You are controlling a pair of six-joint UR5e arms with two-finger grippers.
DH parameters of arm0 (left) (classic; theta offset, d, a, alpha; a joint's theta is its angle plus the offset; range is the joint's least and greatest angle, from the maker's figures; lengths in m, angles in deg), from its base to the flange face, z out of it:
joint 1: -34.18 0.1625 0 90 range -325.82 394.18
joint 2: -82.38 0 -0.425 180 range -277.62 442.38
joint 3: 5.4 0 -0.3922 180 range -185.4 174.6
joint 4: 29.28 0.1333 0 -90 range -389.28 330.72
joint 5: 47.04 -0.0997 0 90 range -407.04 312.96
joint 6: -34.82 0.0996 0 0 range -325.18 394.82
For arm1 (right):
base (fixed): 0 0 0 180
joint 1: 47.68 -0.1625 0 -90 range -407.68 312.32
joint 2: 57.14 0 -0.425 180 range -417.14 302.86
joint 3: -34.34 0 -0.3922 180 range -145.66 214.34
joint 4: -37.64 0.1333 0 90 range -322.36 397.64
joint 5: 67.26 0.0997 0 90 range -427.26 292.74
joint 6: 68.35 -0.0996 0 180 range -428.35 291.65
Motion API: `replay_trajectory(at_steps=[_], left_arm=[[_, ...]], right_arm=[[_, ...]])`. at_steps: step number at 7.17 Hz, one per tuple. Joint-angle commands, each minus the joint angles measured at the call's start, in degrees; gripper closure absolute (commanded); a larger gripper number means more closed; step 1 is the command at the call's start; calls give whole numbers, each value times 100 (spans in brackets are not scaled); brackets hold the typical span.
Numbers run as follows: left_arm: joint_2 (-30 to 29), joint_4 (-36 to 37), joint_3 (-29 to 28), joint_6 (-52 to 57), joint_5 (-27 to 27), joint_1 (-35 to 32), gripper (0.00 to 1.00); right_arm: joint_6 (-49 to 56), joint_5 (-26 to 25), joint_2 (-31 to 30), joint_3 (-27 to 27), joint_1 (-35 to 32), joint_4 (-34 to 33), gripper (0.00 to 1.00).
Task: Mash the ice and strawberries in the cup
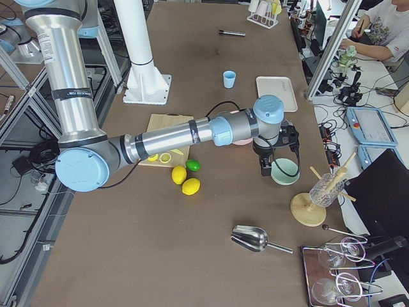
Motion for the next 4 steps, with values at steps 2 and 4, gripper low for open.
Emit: replay_trajectory(at_steps=[2, 4], left_arm=[[60, -434, -28, -16, -445, 20, 2], [148, -464, 7, 1, -287, 20, 2]], right_arm=[[12, -11, 24, -86, 48, -5, 1], [47, -63, -2, -51, 136, 4, 1]])
